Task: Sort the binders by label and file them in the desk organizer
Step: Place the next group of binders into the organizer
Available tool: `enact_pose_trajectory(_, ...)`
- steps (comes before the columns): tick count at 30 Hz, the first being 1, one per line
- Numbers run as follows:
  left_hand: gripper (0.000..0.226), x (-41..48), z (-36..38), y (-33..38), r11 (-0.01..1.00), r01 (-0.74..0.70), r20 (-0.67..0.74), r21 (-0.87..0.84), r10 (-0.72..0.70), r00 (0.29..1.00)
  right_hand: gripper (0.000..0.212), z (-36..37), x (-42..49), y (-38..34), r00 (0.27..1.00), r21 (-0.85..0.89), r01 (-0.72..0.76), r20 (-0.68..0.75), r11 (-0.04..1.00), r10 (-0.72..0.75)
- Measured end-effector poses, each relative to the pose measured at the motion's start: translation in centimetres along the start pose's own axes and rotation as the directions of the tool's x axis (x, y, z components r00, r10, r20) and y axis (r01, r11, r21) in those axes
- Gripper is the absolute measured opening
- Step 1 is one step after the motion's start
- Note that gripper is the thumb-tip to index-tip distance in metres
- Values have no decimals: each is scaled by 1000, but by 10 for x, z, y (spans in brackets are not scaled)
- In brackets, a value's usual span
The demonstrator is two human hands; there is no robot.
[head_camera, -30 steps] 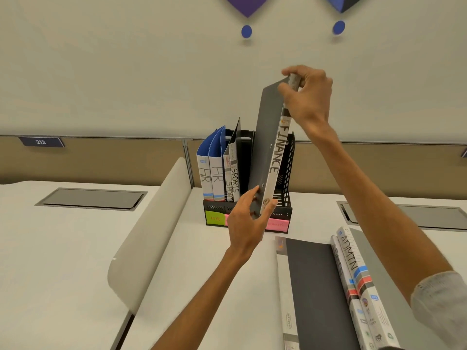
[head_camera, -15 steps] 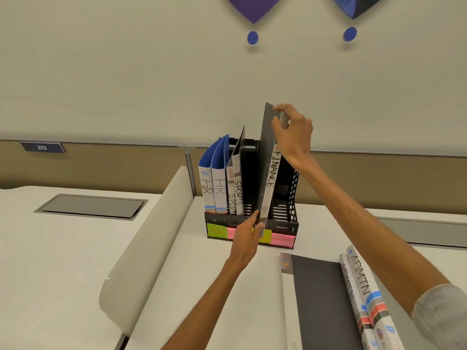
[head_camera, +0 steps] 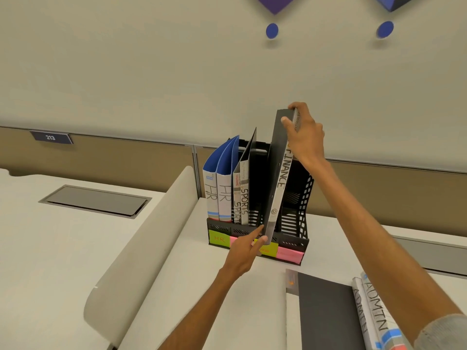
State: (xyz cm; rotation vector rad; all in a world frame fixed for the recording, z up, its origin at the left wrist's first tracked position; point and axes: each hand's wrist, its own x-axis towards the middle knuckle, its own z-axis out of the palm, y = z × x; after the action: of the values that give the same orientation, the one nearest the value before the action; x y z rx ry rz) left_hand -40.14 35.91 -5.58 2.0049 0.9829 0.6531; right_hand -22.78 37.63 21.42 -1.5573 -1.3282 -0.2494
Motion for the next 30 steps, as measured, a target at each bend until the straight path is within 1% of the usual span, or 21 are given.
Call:
enact_pose_trajectory(3, 49, 10, -1, 2, 987, -29, -54, 159, 38, 998, 29, 7, 1, 6, 1000, -5, 16, 13, 1000, -16)
enact_pose_trajectory(6, 46, 23, -1, 5, 953, -20, -107, 303, 55, 993, 29, 16, 0, 6, 999, -3, 34, 17, 999, -34)
enact_pose_trajectory(9, 41, 26, 2, 3, 935, 21, -147, 354, 33, 989, 29, 23, 0, 2, 997, 12, 67, 28, 998, -68)
enact_pose_trajectory(13, 40, 34, 5, 4, 904, 101, -198, 416, -19, 980, 31, 30, -3, -2, 993, 46, 114, 30, 992, -115)
enact_pose_trajectory(17, 43, 47, 1, 10, 854, 173, -227, 490, -67, 972, 30, 32, -6, -1, 988, 51, 153, -23, 987, -152)
enact_pose_trajectory(18, 41, 49, 1, 10, 850, 184, -232, 494, -75, 970, 29, 33, -8, 1, 989, 52, 149, -33, 987, -148)
enact_pose_trajectory(20, 36, 51, 2, 9, 869, 212, -258, 447, -102, 961, 28, 35, -15, 4, 991, 68, 133, -25, 989, -131)
enact_pose_trajectory(23, 39, 52, 4, 7, 894, 238, -283, 380, -133, 950, 28, 39, -33, 12, 993, 84, 113, 15, 990, -115)
enact_pose_trajectory(26, 40, 53, 9, 7, 901, 224, -297, 371, -113, 948, 28, 36, -35, 20, 998, 89, 64, 4, 994, -65)
enact_pose_trajectory(30, 38, 51, 15, 6, 912, 216, -335, 349, -94, 937, 29, 34, -32, 21, 998, 104, 56, 14, 993, -58)
